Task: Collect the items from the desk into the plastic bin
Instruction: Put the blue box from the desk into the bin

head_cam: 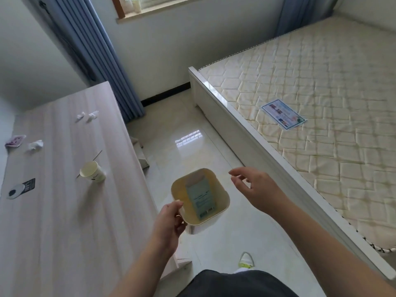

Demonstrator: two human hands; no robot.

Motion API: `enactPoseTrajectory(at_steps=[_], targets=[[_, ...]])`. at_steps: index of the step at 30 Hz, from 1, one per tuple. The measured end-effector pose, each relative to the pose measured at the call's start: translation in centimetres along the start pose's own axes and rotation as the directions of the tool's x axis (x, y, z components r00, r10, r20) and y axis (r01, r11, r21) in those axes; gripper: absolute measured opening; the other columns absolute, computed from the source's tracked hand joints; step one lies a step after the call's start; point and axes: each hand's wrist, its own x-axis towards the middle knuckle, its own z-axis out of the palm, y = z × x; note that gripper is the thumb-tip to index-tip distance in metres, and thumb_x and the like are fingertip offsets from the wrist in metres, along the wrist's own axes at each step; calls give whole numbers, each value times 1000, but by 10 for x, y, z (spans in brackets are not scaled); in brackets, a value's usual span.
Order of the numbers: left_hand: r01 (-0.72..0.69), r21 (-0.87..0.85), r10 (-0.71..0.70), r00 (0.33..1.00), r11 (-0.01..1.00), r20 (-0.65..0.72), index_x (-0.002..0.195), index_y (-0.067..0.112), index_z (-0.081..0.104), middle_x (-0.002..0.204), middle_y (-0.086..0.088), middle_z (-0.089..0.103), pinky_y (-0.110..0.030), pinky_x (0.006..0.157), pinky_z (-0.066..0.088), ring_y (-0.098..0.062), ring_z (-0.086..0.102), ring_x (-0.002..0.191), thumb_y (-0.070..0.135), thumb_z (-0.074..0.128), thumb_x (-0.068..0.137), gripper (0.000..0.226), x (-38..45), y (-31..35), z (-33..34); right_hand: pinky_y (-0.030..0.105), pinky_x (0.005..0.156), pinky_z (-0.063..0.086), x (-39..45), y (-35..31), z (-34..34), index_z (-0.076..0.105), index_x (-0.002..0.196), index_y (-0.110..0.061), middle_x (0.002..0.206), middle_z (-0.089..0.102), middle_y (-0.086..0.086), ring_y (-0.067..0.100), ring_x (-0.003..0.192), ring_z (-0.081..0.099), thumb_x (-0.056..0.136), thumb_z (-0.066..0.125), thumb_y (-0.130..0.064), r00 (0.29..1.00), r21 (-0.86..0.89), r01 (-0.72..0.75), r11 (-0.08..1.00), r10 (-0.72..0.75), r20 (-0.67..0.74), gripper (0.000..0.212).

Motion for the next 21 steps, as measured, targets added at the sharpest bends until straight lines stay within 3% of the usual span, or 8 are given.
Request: enactPoseTrajectory(at_steps=[3,6,11,15,19,21], targets=[[17,21,-16,999,1000,-46,96,6,57,61,0,61,-27,53,50,-11,57,51,22,55,89,18,13,2,24,12,71,40,17,25,-16,59,122,-30,115,65,-10,-5,87,52,95,47,-45,998,-1,-6,1000,6,67,33],[9,-8,-9,998,1000,-59,99,4,52,55,4,57,-23,46,48,-8,54,44,21,56,88,21,20,6,43,20,79,45,36,42,-27,58,124,-30,121,64,-10,-1,94,55,95,48,-45,991,-1,19,1000,-19,131,34],[7,-97,-19,993,995,-120,99,6,54,65,-1,60,-26,52,51,-13,59,53,24,60,83,25,26,5,53,25,85,49,69,46,-33,56,127,-29,126,62,-8,3,99,56,96,49,-43,980,15,62,998,-64,190,35],[10,-168,-40,983,986,-177,100,8,55,71,-4,62,-29,54,51,-16,60,60,25,62,82,25,35,9,43,21,84,45,102,34,-24,56,127,-28,128,61,-8,2,99,55,96,49,-42,959,14,129,992,-129,252,35],[20,-218,-76,964,976,-254,90,14,52,60,2,53,-25,49,35,-11,48,49,28,61,81,19,52,17,22,20,82,43,139,15,-10,57,126,-29,126,60,-11,-1,96,53,96,49,-42,929,-4,204,979,-192,315,33],[21,-263,-95,958,965,-271,89,16,51,66,0,47,-27,51,27,-13,41,53,27,61,81,17,65,24,12,21,84,44,161,5,-3,56,126,-30,126,60,-11,-1,98,54,96,49,-42,910,-20,254,967,-232,344,34]])
